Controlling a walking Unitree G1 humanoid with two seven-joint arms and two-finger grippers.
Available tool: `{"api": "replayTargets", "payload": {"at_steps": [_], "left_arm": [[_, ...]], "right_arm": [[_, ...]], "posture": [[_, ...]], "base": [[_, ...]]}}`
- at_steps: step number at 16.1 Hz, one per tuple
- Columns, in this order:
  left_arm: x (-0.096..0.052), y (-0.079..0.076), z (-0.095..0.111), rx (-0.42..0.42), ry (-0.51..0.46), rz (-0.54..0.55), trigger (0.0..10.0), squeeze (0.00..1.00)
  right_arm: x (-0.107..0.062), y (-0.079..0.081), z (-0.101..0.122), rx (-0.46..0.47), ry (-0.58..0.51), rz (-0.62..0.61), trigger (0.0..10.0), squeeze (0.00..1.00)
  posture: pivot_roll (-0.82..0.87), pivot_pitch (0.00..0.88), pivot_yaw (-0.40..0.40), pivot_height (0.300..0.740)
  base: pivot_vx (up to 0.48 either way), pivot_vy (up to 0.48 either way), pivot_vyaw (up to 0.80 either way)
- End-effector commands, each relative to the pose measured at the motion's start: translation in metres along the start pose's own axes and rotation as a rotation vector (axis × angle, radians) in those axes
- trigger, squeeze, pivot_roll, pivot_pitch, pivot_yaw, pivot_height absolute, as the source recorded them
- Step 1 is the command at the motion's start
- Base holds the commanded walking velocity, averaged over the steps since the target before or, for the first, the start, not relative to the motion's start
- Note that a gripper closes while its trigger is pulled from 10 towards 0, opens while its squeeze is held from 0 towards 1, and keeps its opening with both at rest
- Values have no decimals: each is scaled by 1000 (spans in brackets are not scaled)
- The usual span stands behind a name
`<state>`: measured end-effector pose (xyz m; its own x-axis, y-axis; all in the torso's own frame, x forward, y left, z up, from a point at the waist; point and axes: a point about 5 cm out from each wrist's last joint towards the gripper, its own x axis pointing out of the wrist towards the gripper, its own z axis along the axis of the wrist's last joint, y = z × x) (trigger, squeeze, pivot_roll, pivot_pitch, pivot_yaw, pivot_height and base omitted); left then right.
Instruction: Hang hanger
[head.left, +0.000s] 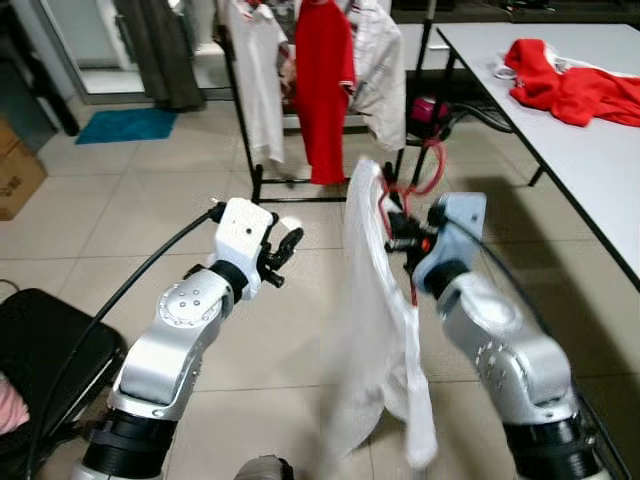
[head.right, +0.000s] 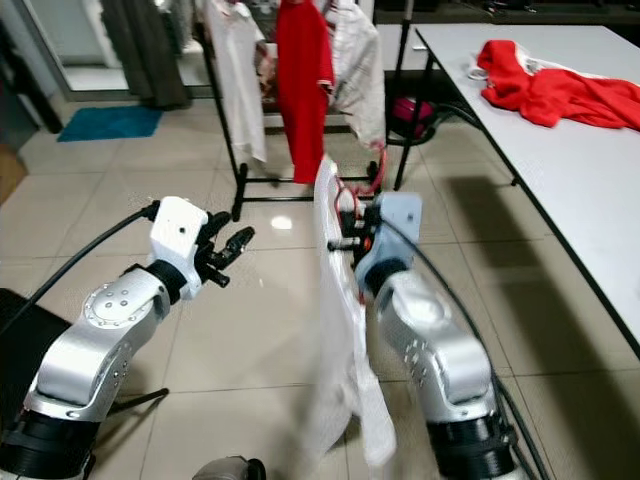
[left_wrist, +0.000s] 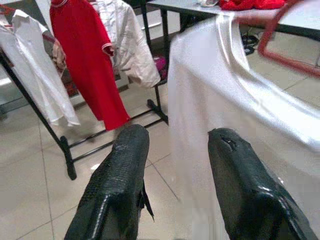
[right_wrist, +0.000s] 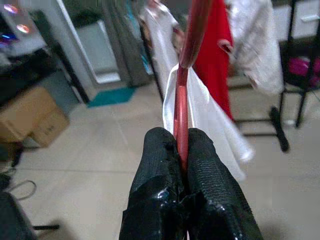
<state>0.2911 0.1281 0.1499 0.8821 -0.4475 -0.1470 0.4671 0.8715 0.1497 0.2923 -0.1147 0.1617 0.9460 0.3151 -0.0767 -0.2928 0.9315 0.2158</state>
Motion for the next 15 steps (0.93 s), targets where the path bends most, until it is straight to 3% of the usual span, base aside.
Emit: {"api": "replayTargets", "payload": {"at_steps": [1, 3, 5, 6, 7, 8, 9, 10, 11, 12, 15], "left_arm": [[4, 4, 3, 8, -2, 13, 10000, 1000], [8, 7, 6, 7, -14, 2, 10000, 1000], [14, -2, 12, -36, -40, -60, 10000, 1000], [18, -23, 15, -45, -62, -235, 10000, 1000], [18, -31, 15, -28, -66, -305, 10000, 1000], [23, -40, 12, 26, -58, -353, 10000, 439], [27, -41, 10, 58, -51, -347, 10000, 318], [33, -44, 9, 131, -43, -357, 10000, 114], [34, -46, 8, 157, -40, -367, 10000, 114], [35, -52, 8, 205, -29, -353, 10000, 0], [33, -54, 9, 214, -40, -316, 10000, 0]], "right_arm": [[0, 4, 15, -6, -45, 52, 10000, 0], [6, 2, 25, -5, -45, 49, 10000, 0], [12, 1, 31, 9, -50, 30, 10000, 0], [23, 0, 37, 43, -59, -20, 10000, 0], [27, 0, 39, 59, -62, -32, 10000, 0], [42, -1, 51, 137, -93, -66, 10000, 0], [49, -2, 58, 192, -113, -92, 10000, 0], [60, -6, 67, 283, -139, -135, 10000, 0], [63, -7, 69, 312, -144, -150, 10000, 0], [73, -14, 77, 319, -163, -200, 10000, 0], [81, -25, 83, 367, -185, -257, 10000, 0]], "posture": [[-2, 17, 32, 740], [-2, 15, 22, 740], [-4, 15, 20, 740], [-14, 17, 20, 740], [-14, 17, 20, 740], [-28, 25, 24, 740], [-28, 27, 23, 740], [-29, 32, 21, 740], [-29, 32, 21, 740], [-28, 36, 23, 740], [-27, 40, 19, 740]], "base": [[0, 0, 0], [0, 0, 0], [0, 0, 0], [0, 0, 0], [0, 0, 0], [0, 0, 0], [0, 0, 0], [0, 0, 0], [0, 0, 0], [0, 0, 0], [0, 0, 0]]}}
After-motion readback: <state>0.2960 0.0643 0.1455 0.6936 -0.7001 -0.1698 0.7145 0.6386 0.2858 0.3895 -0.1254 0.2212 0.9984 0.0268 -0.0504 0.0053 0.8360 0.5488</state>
